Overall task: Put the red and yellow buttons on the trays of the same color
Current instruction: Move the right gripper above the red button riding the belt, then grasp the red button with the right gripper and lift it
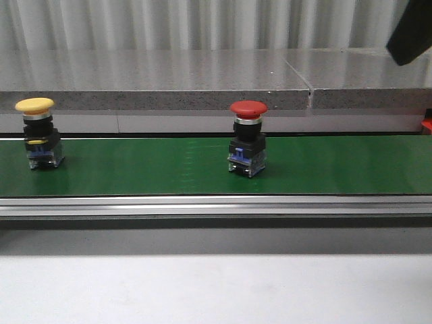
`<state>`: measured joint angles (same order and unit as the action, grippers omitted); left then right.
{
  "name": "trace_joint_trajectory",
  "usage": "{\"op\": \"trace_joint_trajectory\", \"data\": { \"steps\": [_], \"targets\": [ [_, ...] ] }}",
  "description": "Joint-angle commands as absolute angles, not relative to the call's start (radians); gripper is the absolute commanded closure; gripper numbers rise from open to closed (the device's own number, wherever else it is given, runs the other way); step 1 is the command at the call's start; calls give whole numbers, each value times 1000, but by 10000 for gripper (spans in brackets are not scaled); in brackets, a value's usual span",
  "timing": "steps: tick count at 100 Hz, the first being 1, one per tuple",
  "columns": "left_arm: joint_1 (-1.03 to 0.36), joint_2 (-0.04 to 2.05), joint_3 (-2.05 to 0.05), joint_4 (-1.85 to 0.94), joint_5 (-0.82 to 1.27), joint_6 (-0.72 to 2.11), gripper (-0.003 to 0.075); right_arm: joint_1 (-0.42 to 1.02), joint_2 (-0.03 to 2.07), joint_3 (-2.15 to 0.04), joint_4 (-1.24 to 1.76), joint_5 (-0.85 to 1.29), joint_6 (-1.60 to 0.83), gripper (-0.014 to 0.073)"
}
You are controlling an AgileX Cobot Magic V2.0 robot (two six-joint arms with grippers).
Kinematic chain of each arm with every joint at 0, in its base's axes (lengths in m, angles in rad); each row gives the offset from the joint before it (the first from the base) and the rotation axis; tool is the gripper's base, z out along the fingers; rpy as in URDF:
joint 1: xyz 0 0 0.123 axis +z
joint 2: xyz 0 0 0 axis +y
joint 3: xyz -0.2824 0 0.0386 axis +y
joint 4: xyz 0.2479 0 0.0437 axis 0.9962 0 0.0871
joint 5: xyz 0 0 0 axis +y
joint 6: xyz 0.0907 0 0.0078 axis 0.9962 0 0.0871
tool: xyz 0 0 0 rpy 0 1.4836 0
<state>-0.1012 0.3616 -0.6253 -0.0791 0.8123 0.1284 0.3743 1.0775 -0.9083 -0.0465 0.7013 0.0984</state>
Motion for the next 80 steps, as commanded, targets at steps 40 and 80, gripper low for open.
{"op": "trace_joint_trajectory", "data": {
  "steps": [40,80],
  "targets": [
    [-110,369,-652,-88,748,130,741,384,1440,-1290,183,942,-233,-52],
    [-110,369,-652,-88,748,130,741,384,1666,-1447,196,943,-340,-27]
  ]
}}
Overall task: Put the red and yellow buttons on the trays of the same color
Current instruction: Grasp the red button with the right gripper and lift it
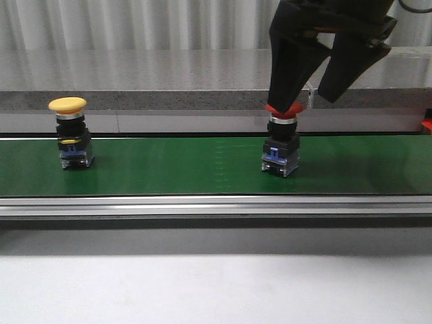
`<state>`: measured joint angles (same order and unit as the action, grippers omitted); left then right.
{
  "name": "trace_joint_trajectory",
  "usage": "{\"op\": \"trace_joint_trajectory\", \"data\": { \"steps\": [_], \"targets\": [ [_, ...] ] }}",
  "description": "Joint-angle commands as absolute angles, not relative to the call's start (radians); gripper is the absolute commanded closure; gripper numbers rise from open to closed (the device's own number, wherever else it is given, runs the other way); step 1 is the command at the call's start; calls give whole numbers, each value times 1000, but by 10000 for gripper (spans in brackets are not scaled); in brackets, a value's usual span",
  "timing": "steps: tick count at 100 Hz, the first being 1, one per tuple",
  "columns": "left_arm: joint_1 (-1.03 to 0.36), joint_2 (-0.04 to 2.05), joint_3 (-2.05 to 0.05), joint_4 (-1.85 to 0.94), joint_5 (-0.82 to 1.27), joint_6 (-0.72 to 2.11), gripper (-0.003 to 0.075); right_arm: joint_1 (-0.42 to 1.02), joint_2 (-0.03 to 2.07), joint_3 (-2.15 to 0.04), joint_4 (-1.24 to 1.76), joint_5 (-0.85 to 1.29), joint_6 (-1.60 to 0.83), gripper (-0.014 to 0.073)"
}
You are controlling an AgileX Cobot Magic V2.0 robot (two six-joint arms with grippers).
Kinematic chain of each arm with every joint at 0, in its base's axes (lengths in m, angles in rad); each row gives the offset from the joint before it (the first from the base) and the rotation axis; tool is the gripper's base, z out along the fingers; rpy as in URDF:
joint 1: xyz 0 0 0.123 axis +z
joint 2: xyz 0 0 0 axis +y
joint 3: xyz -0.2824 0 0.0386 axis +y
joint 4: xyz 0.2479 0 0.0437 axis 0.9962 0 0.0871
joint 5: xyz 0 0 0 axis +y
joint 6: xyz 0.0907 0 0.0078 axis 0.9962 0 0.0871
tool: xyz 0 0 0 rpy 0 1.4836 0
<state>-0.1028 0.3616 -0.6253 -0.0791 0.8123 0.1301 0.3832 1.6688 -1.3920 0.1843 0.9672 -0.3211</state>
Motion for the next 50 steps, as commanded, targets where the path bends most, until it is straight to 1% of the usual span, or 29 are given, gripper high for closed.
{"op": "trace_joint_trajectory", "data": {
  "steps": [1,6,20,22,23,24,27,35,45,50],
  "targets": [
    [-110,369,-652,-88,748,130,741,384,1672,-1449,195,941,-341,-16],
    [-110,369,-652,-88,748,130,741,384,1687,-1456,193,934,-346,22],
    [-110,369,-652,-88,748,130,741,382,1718,-1461,193,926,-346,206],
    [-110,369,-652,-88,748,130,741,382,1718,-1461,193,926,-346,236],
    [-110,369,-652,-88,748,130,741,382,1718,-1461,193,925,-346,265],
    [-110,369,-652,-88,748,130,741,382,1718,-1461,193,925,-346,265],
    [-110,369,-652,-88,748,130,741,382,1718,-1461,193,920,-346,309],
    [-110,369,-652,-88,748,130,741,381,1718,-1461,193,913,-346,391],
    [-110,369,-652,-88,748,130,741,380,1717,-1461,193,915,-346,447],
    [-110,369,-652,-88,748,130,741,378,1715,-1461,193,921,-346,458]
  ]
}}
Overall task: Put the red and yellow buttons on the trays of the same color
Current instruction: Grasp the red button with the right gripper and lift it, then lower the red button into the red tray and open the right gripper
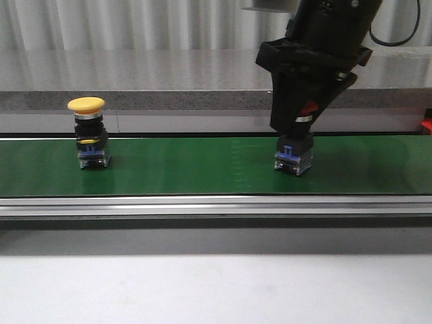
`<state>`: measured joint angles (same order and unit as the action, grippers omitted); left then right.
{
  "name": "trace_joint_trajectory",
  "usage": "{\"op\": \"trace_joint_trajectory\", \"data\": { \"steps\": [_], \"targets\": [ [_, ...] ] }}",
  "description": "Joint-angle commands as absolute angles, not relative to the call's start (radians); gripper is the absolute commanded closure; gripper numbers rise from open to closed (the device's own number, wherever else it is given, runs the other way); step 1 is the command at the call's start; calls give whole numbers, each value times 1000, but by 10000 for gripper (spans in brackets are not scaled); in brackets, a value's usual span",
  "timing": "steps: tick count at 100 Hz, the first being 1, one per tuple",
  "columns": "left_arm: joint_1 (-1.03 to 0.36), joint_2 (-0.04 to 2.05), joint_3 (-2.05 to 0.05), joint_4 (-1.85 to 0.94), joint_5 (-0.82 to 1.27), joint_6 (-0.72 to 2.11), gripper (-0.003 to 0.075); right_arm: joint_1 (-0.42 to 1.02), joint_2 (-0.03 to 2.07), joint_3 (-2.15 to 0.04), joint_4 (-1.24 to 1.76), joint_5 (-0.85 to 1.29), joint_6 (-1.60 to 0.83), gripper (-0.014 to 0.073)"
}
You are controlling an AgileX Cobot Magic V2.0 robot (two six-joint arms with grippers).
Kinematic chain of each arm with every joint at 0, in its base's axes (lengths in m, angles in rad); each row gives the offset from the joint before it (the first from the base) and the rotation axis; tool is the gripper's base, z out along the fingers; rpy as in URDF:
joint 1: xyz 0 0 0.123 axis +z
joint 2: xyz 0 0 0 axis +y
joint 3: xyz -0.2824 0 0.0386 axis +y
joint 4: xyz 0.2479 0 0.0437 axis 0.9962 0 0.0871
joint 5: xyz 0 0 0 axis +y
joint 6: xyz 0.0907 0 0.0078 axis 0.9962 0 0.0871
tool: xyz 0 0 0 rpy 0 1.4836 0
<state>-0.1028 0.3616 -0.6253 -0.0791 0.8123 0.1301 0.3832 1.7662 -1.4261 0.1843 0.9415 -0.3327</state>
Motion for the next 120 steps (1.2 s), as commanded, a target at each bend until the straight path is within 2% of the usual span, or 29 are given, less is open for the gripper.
{"op": "trace_joint_trajectory", "data": {
  "steps": [1,26,69,88,120],
  "targets": [
    [-110,369,-652,-88,748,130,741,377,1713,-1461,193,922,-346,461],
    [-110,369,-652,-88,748,130,741,278,1640,-1461,193,905,-344,466],
    [-110,369,-652,-88,748,130,741,-96,1579,-1461,188,895,-345,465],
    [-110,369,-652,-88,748,130,741,-249,1579,-1461,188,818,-337,465],
    [-110,369,-652,-88,748,130,741,-373,1620,-1461,188,774,-296,465]
  ]
}}
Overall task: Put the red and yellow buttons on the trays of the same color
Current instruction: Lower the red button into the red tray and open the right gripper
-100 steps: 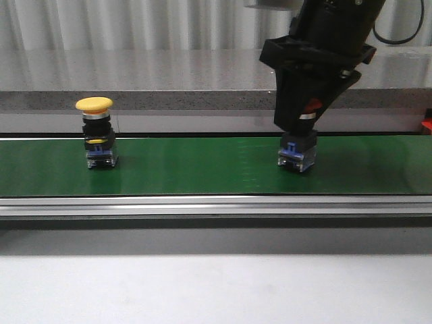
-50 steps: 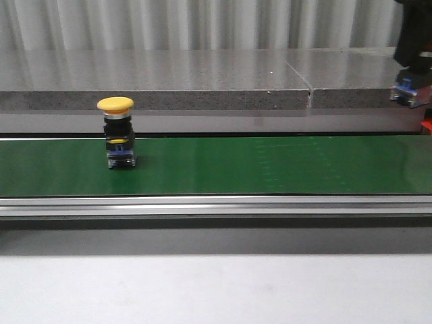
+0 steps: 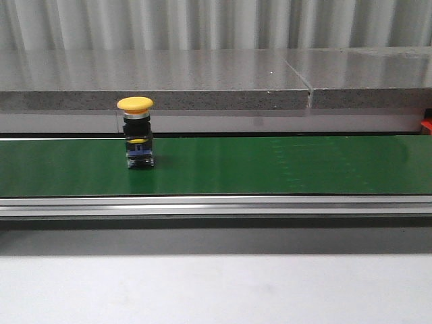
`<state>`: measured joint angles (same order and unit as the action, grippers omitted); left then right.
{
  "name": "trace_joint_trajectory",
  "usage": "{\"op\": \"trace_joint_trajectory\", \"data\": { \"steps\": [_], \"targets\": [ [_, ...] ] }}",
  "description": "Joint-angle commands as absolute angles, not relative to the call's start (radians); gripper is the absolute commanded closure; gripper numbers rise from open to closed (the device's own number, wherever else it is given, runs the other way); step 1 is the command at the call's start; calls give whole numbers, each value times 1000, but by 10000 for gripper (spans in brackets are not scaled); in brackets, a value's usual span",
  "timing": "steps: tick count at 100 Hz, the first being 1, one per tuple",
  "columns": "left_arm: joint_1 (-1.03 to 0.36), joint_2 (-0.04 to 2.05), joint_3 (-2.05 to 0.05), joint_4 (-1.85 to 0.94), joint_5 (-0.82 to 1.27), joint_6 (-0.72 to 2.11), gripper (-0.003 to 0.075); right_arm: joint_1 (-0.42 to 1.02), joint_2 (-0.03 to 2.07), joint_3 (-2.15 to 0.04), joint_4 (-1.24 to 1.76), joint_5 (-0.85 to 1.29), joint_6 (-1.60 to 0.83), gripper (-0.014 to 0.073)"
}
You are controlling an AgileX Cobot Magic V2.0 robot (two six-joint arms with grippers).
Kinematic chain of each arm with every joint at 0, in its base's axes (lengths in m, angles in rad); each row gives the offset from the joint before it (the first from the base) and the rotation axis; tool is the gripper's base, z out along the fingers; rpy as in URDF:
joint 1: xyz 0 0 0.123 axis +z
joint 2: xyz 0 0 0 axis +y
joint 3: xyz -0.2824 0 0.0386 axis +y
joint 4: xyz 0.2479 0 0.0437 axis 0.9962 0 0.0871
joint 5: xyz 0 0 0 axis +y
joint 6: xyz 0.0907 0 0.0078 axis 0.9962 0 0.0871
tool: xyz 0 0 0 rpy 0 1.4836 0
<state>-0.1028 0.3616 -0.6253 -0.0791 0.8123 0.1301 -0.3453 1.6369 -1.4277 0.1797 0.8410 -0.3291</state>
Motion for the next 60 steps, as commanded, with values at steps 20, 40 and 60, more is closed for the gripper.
{"op": "trace_joint_trajectory", "data": {
  "steps": [20,40,60],
  "targets": [
    [-110,369,-652,-88,748,130,741,-439,1706,-1461,188,742,-138,465],
    [-110,369,-652,-88,748,130,741,-457,1805,-1461,188,706,-138,465],
    [-110,369,-652,-88,748,130,741,-457,1860,-1464,190,635,-138,465]
  ]
}}
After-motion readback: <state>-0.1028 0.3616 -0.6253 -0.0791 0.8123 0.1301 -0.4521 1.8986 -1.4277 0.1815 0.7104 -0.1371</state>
